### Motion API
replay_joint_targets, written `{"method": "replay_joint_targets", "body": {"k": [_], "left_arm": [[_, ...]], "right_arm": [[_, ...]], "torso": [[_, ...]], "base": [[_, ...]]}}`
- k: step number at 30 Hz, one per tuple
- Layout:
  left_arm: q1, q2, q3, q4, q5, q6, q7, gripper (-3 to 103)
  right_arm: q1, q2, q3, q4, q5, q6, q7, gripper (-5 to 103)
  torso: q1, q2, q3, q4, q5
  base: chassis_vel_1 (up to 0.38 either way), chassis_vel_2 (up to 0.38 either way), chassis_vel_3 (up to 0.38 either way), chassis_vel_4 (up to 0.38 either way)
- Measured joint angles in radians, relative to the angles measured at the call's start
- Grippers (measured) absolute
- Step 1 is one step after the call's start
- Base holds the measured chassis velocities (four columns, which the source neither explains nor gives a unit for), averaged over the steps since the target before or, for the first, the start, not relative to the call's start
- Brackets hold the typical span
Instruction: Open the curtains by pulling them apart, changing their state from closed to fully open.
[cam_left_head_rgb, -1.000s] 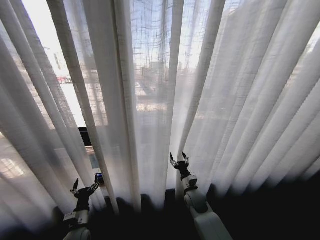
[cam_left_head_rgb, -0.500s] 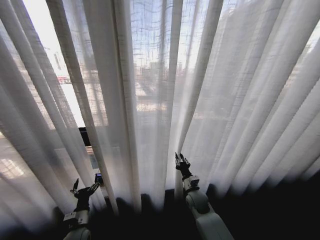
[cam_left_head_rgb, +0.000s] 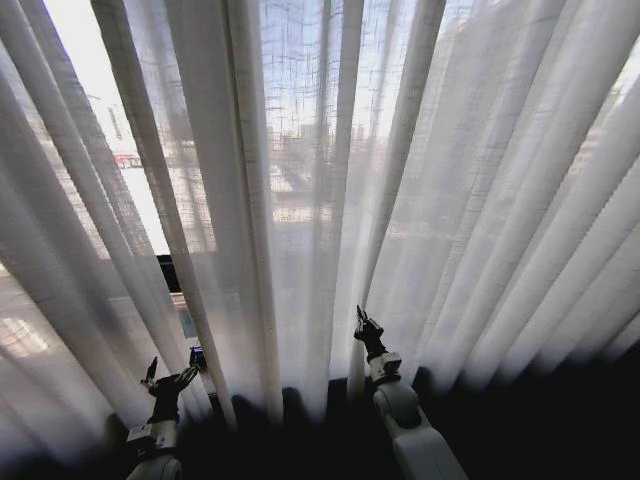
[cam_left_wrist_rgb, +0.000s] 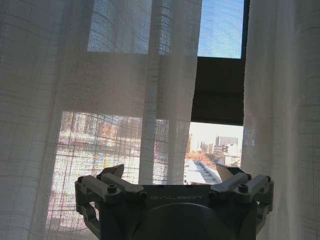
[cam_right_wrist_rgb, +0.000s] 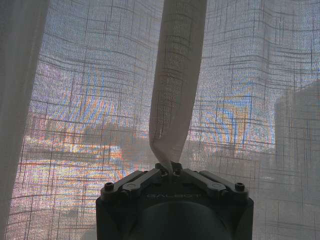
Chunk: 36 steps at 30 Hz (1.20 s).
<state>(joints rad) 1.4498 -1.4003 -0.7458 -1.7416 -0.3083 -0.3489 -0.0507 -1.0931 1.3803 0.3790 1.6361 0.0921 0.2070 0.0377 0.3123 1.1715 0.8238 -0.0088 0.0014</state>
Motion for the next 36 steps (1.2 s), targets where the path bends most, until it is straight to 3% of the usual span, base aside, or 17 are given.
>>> {"method": "replay_joint_targets", "body": {"k": [8, 19, 36], "left_arm": [[0.000, 0.000, 0.000, 0.000, 0.000, 0.000, 0.000, 100], [0.000, 0.000, 0.000, 0.000, 0.000, 0.000, 0.000, 100], [0.000, 0.000, 0.000, 0.000, 0.000, 0.000, 0.000, 100]], "right_arm": [[-0.009, -0.014, 0.003, 0.025, 0.082, -0.015, -0.067, 0], [0.008, -0.020, 0.000, 0.001, 0.100, -0.021, -0.094, 0], [0.005, -0.033, 0.007, 0.009, 0.119, -0.016, -0.122, 0]], "torso": [[0.000, 0.000, 0.000, 0.0001, 0.0000], [0.000, 0.000, 0.000, 0.0002, -0.0001], [0.000, 0.000, 0.000, 0.0001, 0.0001]], "base": [[0.000, 0.000, 0.000, 0.000], [-0.028, -0.029, 0.029, 0.032], [-0.243, -0.244, 0.261, 0.245]]}}
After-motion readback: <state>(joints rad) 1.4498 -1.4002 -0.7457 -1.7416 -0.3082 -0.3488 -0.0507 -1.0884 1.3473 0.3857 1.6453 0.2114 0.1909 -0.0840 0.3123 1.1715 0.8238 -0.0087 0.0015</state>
